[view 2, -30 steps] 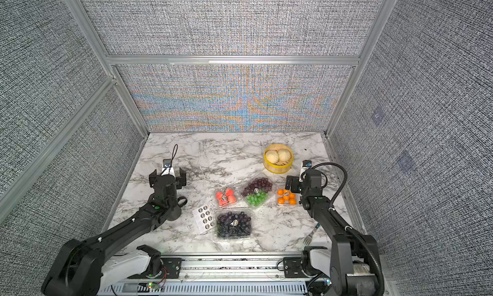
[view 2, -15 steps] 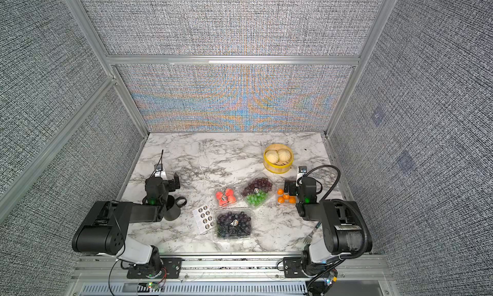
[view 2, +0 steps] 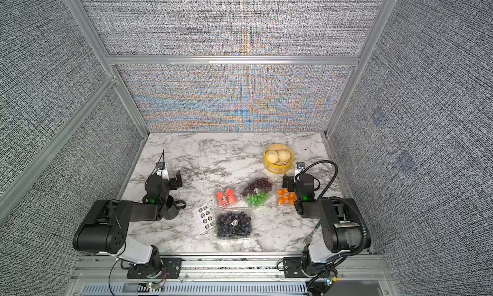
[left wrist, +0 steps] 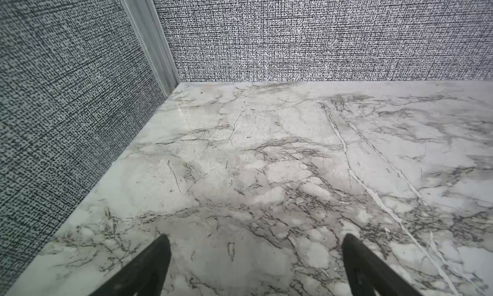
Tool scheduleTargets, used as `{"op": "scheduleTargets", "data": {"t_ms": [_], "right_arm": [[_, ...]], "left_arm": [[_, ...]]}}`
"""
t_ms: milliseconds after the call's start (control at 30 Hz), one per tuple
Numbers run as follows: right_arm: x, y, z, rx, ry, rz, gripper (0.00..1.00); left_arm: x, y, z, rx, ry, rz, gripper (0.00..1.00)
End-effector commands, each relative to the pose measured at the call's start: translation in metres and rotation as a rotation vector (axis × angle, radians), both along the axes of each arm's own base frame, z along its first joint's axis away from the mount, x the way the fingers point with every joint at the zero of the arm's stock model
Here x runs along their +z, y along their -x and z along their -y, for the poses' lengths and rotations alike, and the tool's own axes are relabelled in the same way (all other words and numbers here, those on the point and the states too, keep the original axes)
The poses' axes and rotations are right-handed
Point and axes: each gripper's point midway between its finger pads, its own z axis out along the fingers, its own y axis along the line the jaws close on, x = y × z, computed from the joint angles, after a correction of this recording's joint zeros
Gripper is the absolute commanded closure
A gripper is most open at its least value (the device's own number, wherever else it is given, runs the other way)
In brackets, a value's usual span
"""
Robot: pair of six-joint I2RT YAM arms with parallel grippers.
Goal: Label fruit boxes
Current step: Reset both arms
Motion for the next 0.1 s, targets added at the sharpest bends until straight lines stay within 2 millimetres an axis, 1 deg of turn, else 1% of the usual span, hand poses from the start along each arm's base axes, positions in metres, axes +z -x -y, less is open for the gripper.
{"op": "scheduleTargets", "data": {"t_ms": [0,67], "right_arm": [[0.0058,-0.0019,0.0018,-0.006,0.007,0.024,0.01],[0.0063,0.0000,0.0011,-0.001,0.009,0.028,0.01]], "left_arm": [[0.0051,-0.0015,0.0007,-0.004,0.002,0.022,0.00],[0.0054,-0.0018,0.0007,-0.004,0.002,0.023,0.00]]}}
